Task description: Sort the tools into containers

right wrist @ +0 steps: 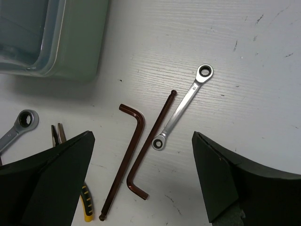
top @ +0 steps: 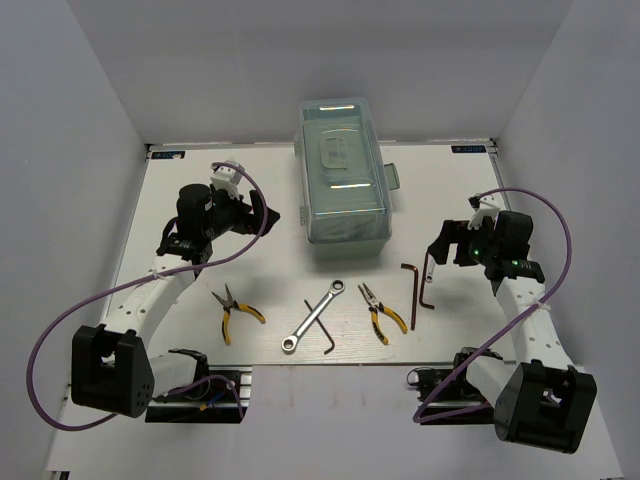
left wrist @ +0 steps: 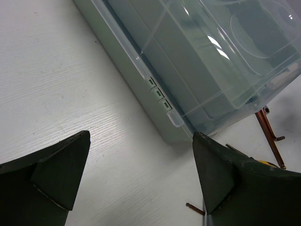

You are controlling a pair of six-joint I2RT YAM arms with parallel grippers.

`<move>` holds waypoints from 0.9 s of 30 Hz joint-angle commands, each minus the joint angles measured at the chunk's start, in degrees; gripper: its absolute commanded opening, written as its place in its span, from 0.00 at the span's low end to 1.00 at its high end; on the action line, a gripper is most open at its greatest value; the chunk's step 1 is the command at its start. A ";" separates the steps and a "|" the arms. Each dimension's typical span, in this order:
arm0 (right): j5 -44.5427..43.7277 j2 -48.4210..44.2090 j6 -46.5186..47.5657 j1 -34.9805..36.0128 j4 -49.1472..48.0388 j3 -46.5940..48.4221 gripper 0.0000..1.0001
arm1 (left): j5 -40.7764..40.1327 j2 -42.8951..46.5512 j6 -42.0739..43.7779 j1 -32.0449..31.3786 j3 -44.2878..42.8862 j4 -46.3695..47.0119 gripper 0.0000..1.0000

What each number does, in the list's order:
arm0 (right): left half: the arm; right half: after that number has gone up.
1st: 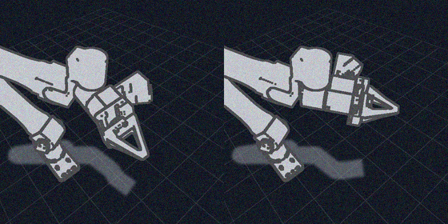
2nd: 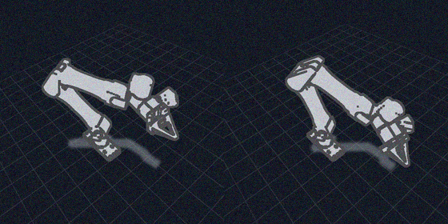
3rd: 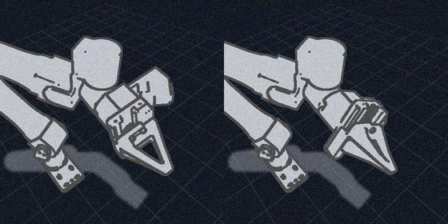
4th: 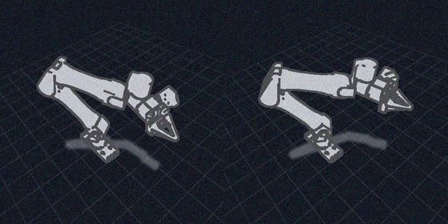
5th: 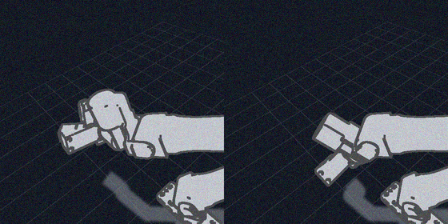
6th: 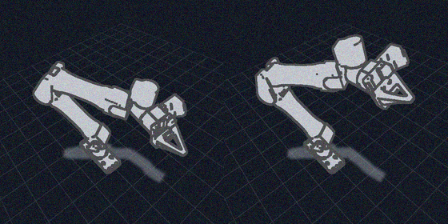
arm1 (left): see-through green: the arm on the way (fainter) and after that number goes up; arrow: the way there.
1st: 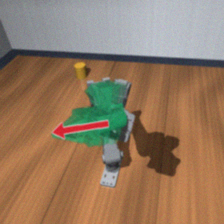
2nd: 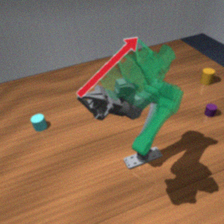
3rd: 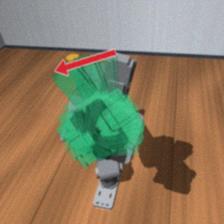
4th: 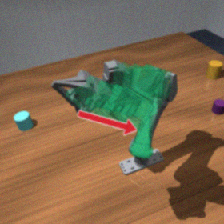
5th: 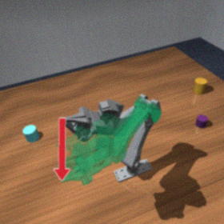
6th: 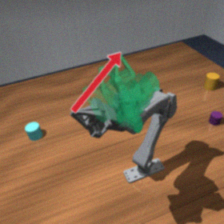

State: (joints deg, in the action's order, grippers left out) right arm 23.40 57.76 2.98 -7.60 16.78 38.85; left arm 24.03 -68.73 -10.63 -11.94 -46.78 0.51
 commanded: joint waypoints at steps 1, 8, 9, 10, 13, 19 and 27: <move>1.65 -0.45 0.27 -0.66 -1.92 0.26 0.90 | 1.37 1.49 -0.35 -0.01 -1.82 1.07 1.00; 6.13 -0.80 4.65 -1.11 -0.52 -0.09 0.90 | 1.37 1.49 -0.35 -0.01 -1.82 1.07 1.00; 7.53 -1.41 5.62 -1.28 -0.08 -0.44 0.90 | 1.37 2.01 -0.35 -0.01 -1.82 1.07 1.00; 10.06 -1.68 6.67 -1.28 0.27 -0.44 0.90 | 1.37 2.02 -0.35 -0.01 -1.82 1.07 1.00; 13.68 -1.95 11.52 -1.72 2.12 -1.14 0.90 | 1.37 2.02 -0.35 -0.01 -1.82 1.07 0.97; 14.22 -1.24 11.96 -2.25 2.65 -0.62 0.00 | 2.60 1.50 -0.35 -0.01 -1.29 2.21 0.04; 12.90 -1.07 11.34 -2.07 1.95 -0.88 0.69 | 2.07 0.97 -0.35 -0.01 -1.91 1.07 0.69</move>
State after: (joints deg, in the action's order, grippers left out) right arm 35.57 56.90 13.87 -9.37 19.57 37.76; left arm 25.45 -68.66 -10.90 -11.94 -46.87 1.45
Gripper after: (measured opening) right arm 0.650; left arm 0.626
